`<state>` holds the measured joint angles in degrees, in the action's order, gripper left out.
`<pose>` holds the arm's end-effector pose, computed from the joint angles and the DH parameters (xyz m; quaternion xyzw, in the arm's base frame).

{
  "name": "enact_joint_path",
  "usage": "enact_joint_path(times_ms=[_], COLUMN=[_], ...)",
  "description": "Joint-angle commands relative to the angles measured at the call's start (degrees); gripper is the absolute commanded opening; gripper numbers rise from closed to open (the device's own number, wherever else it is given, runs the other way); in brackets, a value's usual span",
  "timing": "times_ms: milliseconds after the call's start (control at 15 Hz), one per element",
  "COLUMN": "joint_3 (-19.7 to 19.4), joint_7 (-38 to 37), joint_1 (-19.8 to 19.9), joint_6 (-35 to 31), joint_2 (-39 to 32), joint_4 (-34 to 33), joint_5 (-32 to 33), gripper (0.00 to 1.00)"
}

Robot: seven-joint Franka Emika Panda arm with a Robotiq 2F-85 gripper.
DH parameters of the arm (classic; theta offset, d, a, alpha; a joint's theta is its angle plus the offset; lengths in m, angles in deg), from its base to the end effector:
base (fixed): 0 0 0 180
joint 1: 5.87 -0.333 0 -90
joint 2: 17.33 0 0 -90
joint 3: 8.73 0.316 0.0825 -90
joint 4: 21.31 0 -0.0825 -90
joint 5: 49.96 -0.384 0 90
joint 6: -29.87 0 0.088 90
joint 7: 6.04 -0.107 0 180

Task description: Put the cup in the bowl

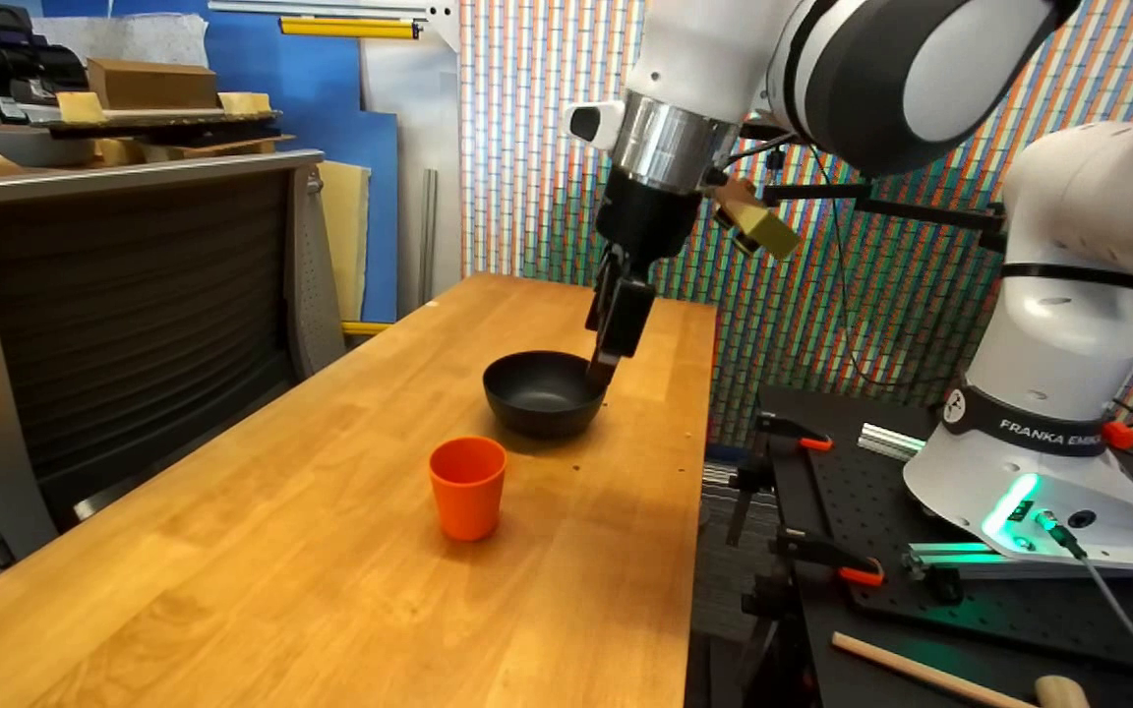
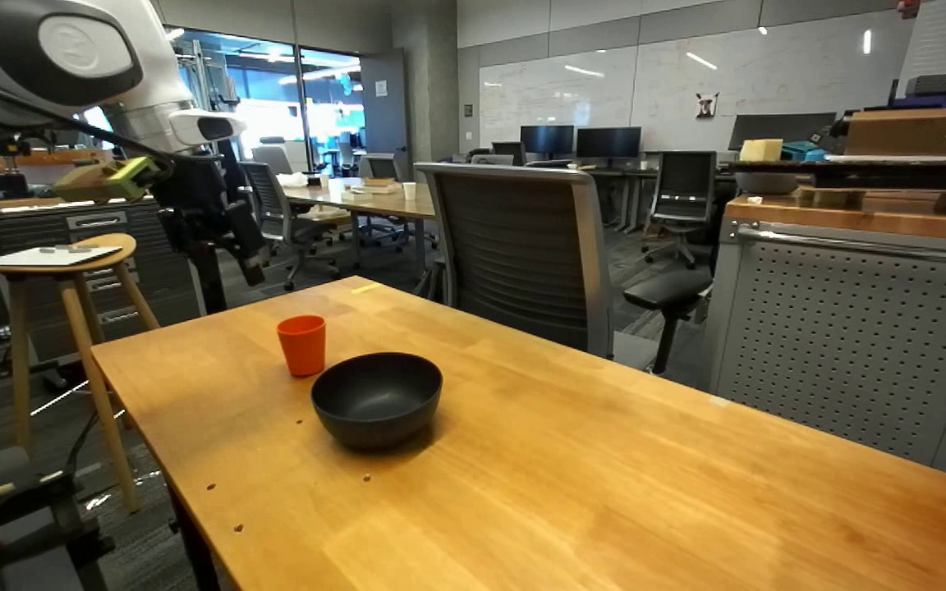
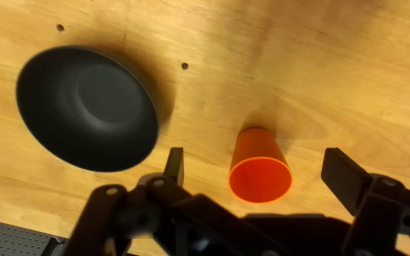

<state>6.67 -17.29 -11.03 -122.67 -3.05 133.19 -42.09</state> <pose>0.3929 0.1476 0.3275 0.9829 0.1369 0.1161 0.0404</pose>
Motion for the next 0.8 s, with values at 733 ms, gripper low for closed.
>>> enact_joint_path(times_ms=[733], joint_3=[-0.3], joint_7=[-32.3], joint_1=[-0.4], joint_6=[-2.4], joint_2=[-34.2], joint_4=[-27.7], joint_5=[45.7], gripper=[1.0])
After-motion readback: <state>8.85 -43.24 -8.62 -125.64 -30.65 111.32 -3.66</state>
